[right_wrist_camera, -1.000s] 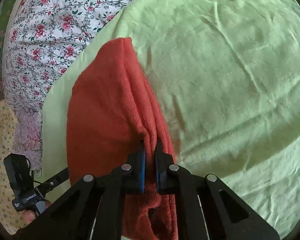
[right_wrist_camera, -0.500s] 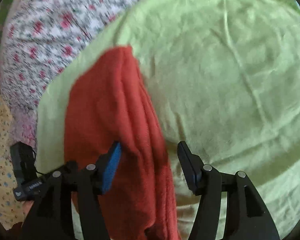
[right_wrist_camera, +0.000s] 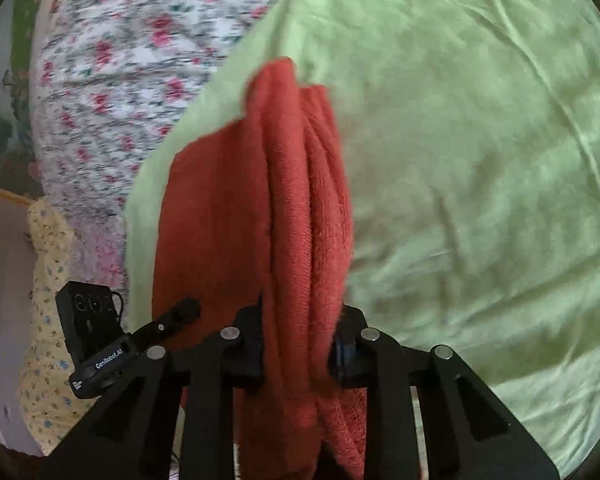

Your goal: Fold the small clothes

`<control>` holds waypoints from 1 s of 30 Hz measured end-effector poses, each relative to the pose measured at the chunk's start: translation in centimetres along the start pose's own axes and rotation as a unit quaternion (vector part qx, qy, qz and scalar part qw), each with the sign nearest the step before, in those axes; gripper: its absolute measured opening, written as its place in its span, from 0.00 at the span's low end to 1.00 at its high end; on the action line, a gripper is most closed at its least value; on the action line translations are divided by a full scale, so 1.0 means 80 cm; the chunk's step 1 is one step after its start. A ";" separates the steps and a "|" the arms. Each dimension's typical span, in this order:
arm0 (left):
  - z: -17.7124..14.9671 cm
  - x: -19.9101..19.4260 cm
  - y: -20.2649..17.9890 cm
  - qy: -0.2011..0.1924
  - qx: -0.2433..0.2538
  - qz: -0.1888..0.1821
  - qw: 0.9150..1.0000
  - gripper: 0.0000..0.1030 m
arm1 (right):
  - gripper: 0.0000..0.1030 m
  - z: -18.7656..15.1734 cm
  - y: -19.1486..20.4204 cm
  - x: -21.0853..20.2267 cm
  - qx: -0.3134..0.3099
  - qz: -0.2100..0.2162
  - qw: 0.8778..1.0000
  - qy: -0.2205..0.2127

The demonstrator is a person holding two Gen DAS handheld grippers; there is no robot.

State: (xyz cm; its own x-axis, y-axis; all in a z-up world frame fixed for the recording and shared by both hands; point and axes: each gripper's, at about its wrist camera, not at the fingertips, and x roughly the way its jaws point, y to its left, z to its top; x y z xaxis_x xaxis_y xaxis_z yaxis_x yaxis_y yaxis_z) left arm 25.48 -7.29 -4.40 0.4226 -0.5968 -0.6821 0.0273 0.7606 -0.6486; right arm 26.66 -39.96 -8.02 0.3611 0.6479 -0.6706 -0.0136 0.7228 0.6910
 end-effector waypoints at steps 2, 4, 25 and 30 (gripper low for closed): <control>-0.002 -0.031 0.004 -0.018 0.005 0.002 1.000 0.20 | 0.24 -0.009 0.029 0.002 -0.022 0.012 1.000 0.003; -0.005 -0.068 0.014 -0.036 0.005 0.010 0.999 0.20 | 0.24 -0.018 0.054 0.007 -0.042 0.021 0.999 0.005; -0.099 -0.273 0.222 -0.125 -0.094 0.126 0.980 0.21 | 0.23 -0.112 0.232 0.202 -0.121 0.103 0.978 0.134; -0.115 -0.260 0.250 -0.115 -0.115 0.162 0.973 0.38 | 0.29 -0.114 0.204 0.223 -0.107 0.072 0.979 0.155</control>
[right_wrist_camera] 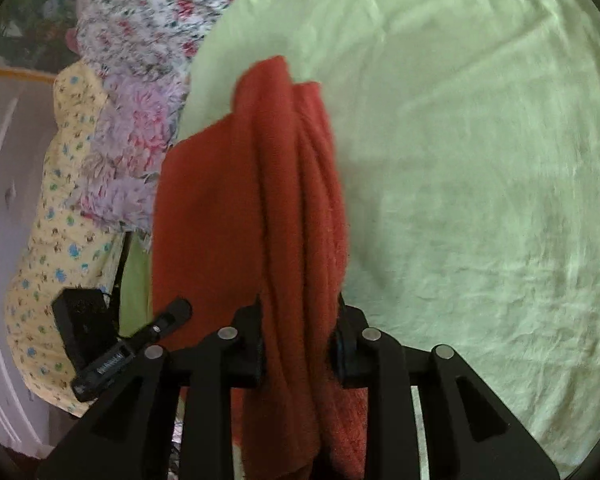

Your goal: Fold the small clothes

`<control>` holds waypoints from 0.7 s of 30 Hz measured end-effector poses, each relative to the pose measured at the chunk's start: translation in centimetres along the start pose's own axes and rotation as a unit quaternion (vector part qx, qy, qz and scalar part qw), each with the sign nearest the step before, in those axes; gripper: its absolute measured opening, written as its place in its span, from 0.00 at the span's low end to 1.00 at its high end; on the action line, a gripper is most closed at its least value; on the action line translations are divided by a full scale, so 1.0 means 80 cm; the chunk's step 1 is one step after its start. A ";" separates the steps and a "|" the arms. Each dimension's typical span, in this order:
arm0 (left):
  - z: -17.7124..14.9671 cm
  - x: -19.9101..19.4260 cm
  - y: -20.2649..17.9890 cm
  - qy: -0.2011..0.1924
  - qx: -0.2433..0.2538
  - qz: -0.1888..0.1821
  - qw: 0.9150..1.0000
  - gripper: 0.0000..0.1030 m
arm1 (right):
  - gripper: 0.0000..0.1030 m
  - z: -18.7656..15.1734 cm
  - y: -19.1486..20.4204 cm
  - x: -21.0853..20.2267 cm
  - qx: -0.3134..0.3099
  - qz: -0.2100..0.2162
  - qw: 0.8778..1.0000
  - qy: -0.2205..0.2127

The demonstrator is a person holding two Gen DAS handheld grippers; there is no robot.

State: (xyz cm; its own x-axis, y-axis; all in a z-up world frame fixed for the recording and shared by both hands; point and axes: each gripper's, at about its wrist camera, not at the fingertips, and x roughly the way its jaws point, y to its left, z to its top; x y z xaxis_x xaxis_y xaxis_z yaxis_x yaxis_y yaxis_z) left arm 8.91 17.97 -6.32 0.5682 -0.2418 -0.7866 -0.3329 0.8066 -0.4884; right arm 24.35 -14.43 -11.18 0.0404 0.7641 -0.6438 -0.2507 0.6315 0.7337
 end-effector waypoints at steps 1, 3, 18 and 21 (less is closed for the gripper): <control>-0.001 0.002 0.003 -0.001 -0.002 0.001 1.000 0.38 | 0.29 0.001 -0.005 0.001 0.004 0.002 1.000 0.000; -0.002 0.005 0.004 -0.002 0.003 0.005 1.000 0.41 | 0.30 0.001 -0.012 0.003 0.007 0.007 1.000 -0.002; 0.002 -0.016 -0.029 0.008 0.009 0.086 0.996 0.54 | 0.34 -0.010 0.023 -0.041 -0.054 -0.100 0.993 -0.045; 0.017 -0.031 -0.044 -0.020 0.029 0.102 0.994 0.54 | 0.34 -0.009 0.046 -0.061 -0.082 -0.121 0.986 -0.080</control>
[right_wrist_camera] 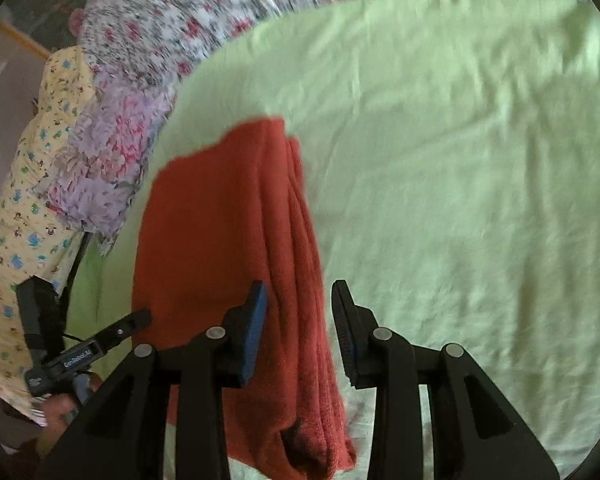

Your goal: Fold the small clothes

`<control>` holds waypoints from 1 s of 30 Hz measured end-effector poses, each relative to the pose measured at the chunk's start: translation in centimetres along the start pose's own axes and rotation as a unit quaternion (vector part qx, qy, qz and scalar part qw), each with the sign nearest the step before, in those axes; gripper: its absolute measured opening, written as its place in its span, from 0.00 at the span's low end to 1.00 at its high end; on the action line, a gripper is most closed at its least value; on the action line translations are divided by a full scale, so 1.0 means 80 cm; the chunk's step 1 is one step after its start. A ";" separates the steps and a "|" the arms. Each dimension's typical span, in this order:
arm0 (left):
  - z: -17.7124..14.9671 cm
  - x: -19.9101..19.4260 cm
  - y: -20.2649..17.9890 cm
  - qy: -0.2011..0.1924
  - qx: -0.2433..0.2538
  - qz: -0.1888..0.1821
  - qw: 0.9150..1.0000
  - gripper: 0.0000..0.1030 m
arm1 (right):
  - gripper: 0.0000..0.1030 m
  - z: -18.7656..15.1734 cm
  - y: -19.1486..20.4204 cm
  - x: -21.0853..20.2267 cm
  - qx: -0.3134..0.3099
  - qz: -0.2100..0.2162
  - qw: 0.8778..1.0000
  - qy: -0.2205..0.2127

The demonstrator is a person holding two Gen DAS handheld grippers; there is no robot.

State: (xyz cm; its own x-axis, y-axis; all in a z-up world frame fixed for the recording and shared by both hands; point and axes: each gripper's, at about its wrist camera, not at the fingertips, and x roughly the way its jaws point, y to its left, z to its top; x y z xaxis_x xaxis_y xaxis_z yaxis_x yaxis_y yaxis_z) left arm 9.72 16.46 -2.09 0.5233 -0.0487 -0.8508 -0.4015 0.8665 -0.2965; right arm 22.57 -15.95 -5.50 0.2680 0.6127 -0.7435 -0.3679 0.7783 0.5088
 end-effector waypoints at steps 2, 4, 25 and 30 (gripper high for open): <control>0.015 -0.008 -0.005 -0.021 0.004 0.001 1.000 0.53 | 0.34 0.013 0.013 -0.008 -0.012 0.009 1.000 -0.015; 0.033 -0.010 -0.010 -0.037 0.007 -0.012 0.999 0.52 | 0.34 0.030 0.027 -0.003 -0.022 0.028 0.999 -0.013; 0.126 0.104 -0.008 0.017 0.003 -0.002 1.000 0.39 | 0.20 0.097 0.005 0.112 0.006 0.043 0.998 0.049; 0.098 0.059 -0.009 0.009 0.005 -0.019 1.000 0.44 | 0.26 0.079 0.020 0.063 -0.012 0.042 0.998 0.040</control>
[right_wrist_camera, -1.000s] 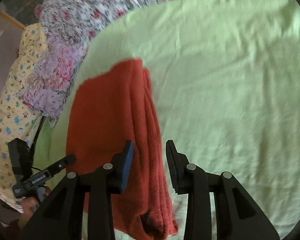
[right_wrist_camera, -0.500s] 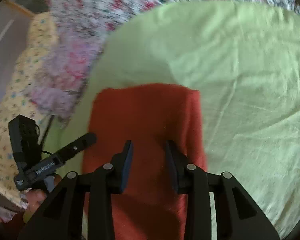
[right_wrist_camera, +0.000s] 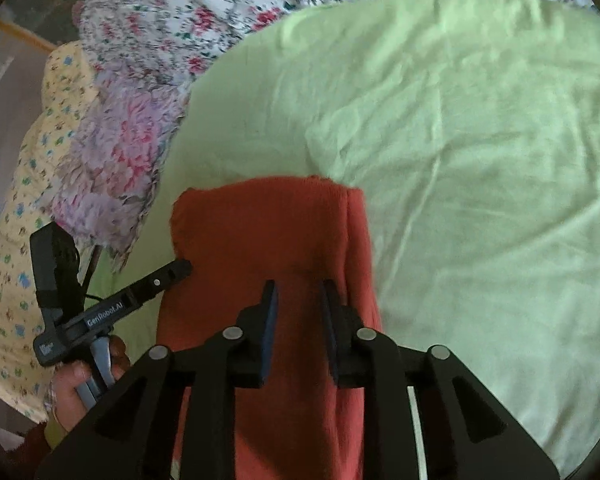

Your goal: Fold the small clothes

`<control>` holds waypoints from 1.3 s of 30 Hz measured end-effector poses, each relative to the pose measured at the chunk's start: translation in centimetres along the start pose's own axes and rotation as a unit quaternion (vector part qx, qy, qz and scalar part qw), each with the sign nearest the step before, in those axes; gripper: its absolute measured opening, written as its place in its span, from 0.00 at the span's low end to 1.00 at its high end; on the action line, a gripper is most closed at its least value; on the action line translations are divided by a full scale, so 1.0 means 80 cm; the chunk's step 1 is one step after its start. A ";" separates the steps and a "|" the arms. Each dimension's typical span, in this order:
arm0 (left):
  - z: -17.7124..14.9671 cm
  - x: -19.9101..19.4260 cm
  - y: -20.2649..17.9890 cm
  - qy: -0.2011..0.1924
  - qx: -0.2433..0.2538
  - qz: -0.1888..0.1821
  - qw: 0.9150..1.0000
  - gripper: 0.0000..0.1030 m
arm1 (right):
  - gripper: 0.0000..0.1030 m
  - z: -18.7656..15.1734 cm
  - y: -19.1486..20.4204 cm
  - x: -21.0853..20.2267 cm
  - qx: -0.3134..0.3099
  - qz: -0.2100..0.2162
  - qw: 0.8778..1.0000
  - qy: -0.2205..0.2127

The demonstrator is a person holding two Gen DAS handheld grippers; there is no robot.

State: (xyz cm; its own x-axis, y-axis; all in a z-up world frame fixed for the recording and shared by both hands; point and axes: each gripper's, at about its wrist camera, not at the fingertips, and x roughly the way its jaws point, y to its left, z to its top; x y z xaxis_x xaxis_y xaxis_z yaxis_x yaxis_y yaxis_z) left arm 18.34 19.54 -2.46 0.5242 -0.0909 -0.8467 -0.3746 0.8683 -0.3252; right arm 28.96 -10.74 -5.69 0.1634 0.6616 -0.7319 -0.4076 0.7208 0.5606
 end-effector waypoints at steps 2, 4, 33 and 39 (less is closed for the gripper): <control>-0.024 -0.022 0.000 -0.002 0.001 0.001 1.000 0.48 | 0.33 -0.017 0.000 -0.021 -0.006 -0.005 1.000 -0.003; -0.049 -0.038 0.003 0.002 -0.002 0.002 1.000 0.51 | 0.36 -0.036 -0.002 -0.038 -0.010 -0.007 1.000 -0.005; -0.231 -0.063 -0.047 0.050 0.107 0.141 0.983 0.57 | 0.22 -0.161 -0.038 -0.041 0.018 -0.108 0.994 0.023; -0.242 -0.094 -0.073 0.016 0.142 0.203 0.969 0.70 | 0.24 -0.165 -0.037 -0.065 0.023 -0.095 0.995 -0.001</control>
State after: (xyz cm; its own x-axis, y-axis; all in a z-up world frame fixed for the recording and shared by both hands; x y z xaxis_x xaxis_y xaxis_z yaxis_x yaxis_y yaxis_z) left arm 1.79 5.70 -2.30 0.3514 0.2742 -0.8952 -0.3175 0.9344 0.1616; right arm 17.42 -19.08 -8.64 0.2351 0.5127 -0.8257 -0.3268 0.8418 0.4297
